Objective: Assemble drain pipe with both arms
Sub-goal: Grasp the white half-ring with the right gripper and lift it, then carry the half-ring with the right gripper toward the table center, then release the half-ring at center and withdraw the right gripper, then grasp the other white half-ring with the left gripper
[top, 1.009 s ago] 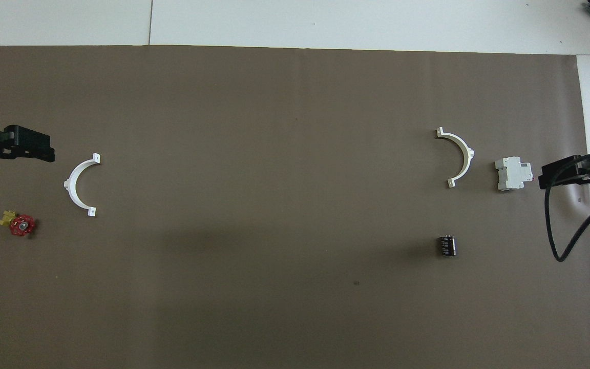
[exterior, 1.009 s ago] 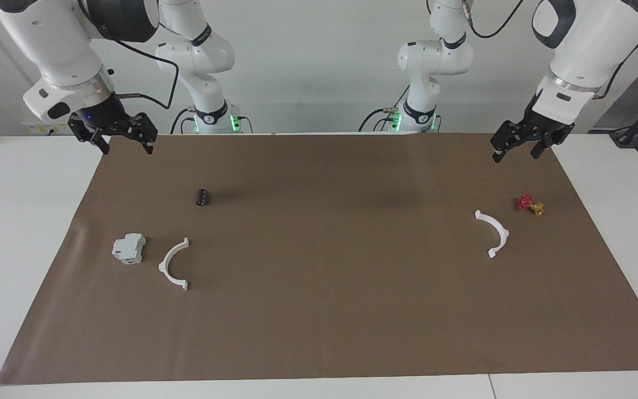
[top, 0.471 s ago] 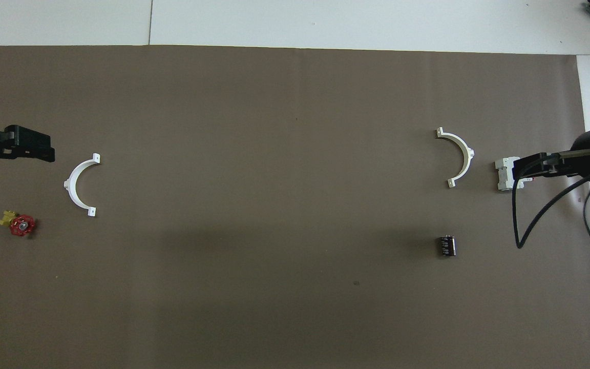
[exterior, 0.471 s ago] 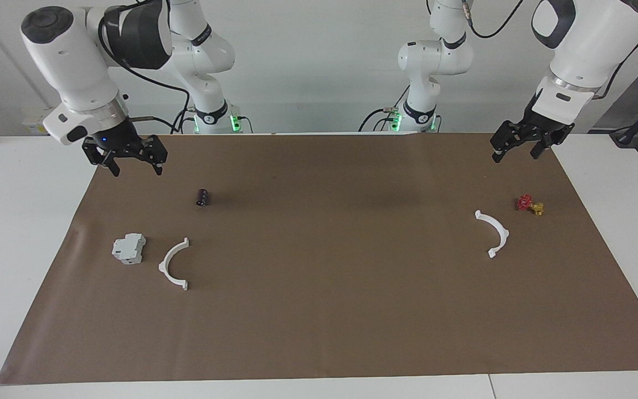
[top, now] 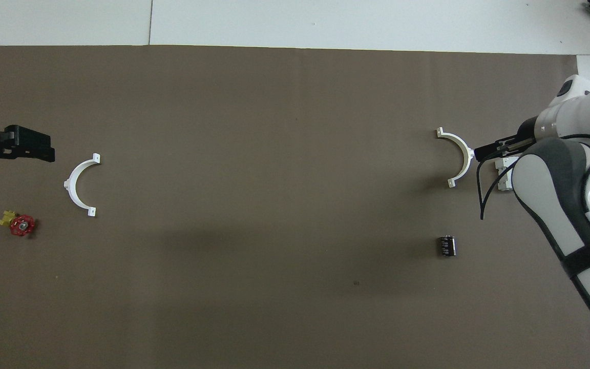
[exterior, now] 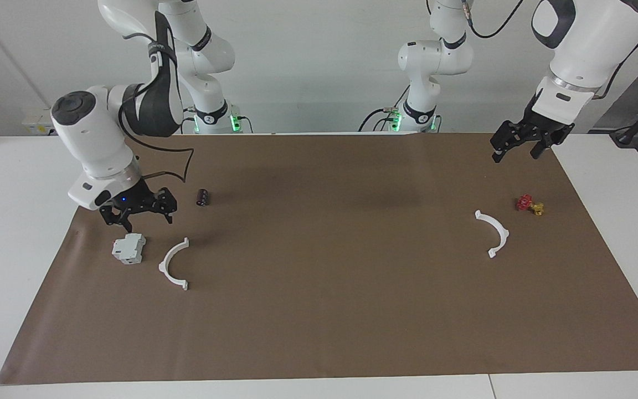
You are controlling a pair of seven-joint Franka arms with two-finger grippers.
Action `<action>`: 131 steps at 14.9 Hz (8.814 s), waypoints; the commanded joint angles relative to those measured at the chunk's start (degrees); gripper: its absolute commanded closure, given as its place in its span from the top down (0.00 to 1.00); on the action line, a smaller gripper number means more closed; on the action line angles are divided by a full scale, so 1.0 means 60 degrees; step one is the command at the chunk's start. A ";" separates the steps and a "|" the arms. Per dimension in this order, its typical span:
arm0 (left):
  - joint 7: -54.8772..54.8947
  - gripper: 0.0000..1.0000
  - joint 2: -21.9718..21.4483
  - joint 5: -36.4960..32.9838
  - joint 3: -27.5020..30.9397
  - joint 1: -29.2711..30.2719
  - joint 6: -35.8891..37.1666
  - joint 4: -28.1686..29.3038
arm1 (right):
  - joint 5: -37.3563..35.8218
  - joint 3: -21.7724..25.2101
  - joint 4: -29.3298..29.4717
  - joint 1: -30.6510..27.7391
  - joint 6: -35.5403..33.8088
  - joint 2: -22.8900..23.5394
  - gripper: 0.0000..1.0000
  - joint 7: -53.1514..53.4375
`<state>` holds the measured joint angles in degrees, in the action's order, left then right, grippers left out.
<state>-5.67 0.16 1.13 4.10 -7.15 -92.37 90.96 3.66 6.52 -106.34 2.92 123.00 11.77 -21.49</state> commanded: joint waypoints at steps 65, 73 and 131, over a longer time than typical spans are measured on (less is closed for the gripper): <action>0.0052 1.00 -0.0305 0.0105 0.0064 -0.0068 -0.0176 0.0440 | -0.0946 -0.0120 0.0131 0.6208 0.2659 0.2419 1.00 1.0803; 0.0067 1.00 -0.0319 0.0105 0.0064 -0.0068 -0.0176 0.0455 | -0.0859 -0.0046 0.0248 0.5317 0.1066 0.0460 1.00 0.9826; -0.3610 0.32 0.1394 0.0018 0.0137 0.1631 -0.9258 0.6813 | -0.1005 -0.0105 0.2577 -0.0047 -0.6189 -0.2166 1.00 0.2644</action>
<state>-26.64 8.50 1.12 4.40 3.38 -146.51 131.14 -1.87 6.11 -90.91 2.69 86.63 -1.01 -5.05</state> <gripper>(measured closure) 0.410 0.000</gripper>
